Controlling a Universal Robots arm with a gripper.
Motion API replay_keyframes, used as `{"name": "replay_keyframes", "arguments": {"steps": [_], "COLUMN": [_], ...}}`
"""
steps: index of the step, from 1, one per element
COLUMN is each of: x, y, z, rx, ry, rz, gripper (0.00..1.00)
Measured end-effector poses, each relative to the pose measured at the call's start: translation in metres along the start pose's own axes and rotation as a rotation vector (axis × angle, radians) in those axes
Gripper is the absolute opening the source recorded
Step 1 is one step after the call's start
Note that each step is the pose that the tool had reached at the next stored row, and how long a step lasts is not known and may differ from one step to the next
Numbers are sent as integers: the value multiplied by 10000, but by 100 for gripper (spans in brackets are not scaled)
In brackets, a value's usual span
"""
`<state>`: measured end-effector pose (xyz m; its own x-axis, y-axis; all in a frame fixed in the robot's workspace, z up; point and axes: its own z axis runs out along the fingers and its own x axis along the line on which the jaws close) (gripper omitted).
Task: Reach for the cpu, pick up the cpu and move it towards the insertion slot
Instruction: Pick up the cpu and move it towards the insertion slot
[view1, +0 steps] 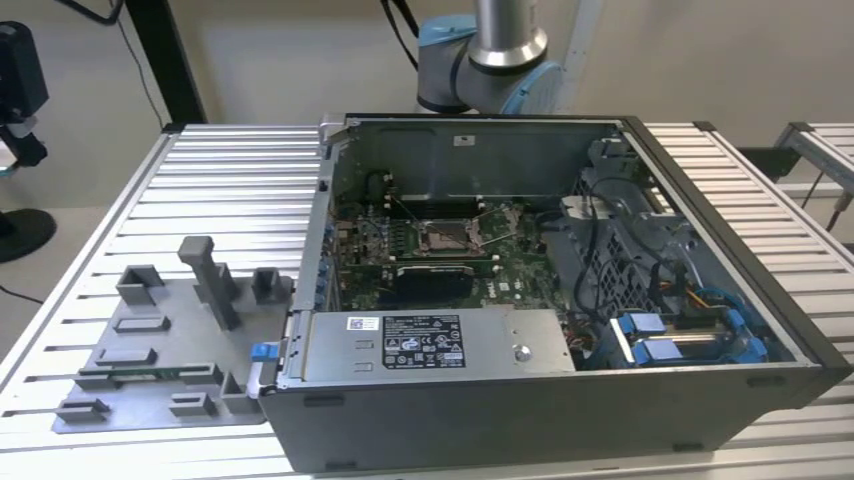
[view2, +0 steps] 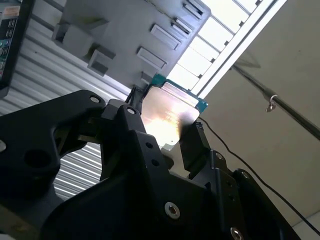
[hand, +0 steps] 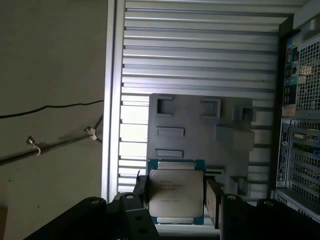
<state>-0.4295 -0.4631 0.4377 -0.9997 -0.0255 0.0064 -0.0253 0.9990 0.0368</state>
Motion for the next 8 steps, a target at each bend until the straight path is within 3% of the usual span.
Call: {"name": "replay_keyframes", "arguments": {"steps": [8], "x": [-131], "y": [-3], "z": [-1], "rx": [0], "ry": [7], "rz": [1], "gripper": [0]}}
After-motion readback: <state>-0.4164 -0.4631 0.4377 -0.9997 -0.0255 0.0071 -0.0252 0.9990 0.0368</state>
